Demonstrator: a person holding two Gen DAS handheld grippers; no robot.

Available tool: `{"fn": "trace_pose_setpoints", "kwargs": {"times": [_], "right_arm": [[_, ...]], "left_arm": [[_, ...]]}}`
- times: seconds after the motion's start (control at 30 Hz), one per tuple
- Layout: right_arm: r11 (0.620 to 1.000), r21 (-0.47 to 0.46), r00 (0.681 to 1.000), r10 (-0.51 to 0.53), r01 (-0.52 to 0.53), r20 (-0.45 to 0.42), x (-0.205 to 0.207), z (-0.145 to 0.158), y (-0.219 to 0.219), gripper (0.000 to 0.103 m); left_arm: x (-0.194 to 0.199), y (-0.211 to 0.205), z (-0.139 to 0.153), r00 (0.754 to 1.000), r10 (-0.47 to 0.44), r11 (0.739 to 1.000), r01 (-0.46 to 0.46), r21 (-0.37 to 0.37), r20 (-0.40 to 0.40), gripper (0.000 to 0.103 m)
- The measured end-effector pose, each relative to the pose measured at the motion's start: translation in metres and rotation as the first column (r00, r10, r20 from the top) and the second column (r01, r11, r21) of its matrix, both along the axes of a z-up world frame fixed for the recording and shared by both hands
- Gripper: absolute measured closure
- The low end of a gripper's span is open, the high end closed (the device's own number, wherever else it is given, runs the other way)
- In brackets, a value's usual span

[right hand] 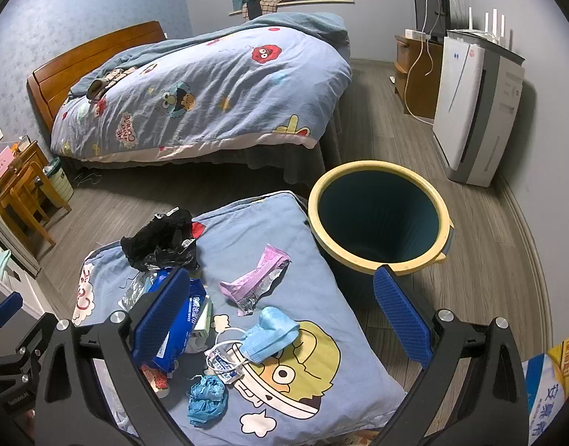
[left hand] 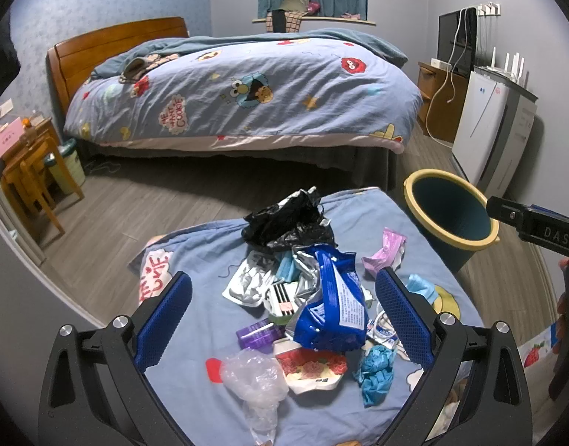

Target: Collect trash

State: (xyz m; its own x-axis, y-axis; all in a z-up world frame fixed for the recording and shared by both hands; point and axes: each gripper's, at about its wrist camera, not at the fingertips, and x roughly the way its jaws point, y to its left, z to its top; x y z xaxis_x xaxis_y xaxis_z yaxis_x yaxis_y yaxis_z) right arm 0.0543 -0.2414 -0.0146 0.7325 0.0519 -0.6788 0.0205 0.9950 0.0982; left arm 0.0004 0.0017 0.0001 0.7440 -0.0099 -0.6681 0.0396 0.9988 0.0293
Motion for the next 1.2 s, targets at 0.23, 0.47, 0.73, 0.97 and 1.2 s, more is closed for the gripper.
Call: {"fn": "trace_pose_setpoints", "kwargs": {"times": [0.23, 0.47, 0.73, 0.97, 1.2], "right_arm": [[1.000, 0.000, 1.000, 0.000, 0.000, -0.002, 0.0004, -0.0005, -0.0002, 0.006], [1.000, 0.002, 1.000, 0.000, 0.000, -0.003, 0.0005, -0.0007, -0.0004, 0.006], [1.000, 0.002, 1.000, -0.001, 0.001, -0.003, 0.0008, -0.0010, -0.0005, 0.006], [1.000, 0.004, 1.000, 0.000, 0.000, -0.005, 0.0014, -0.0014, -0.0008, 0.006], [0.998, 0.060, 0.999, -0.026, 0.028, -0.034, -0.0008, -0.0038, -0.0077, 0.006]], "left_arm": [[0.0001, 0.0001, 0.0000, 1.000, 0.000, 1.000, 0.000, 0.001, -0.001, 0.005], [0.0003, 0.0001, -0.0001, 1.000, 0.000, 1.000, 0.000, 0.001, -0.001, 0.005], [0.0002, -0.0001, 0.0000, 1.000, 0.000, 1.000, 0.000, 0.001, -0.002, 0.005], [0.0004, 0.0000, -0.0002, 1.000, 0.000, 1.000, 0.000, 0.001, -0.003, 0.005], [0.0007, -0.0024, 0.0049, 1.000, 0.000, 1.000, 0.000, 0.002, -0.010, 0.005]]}}
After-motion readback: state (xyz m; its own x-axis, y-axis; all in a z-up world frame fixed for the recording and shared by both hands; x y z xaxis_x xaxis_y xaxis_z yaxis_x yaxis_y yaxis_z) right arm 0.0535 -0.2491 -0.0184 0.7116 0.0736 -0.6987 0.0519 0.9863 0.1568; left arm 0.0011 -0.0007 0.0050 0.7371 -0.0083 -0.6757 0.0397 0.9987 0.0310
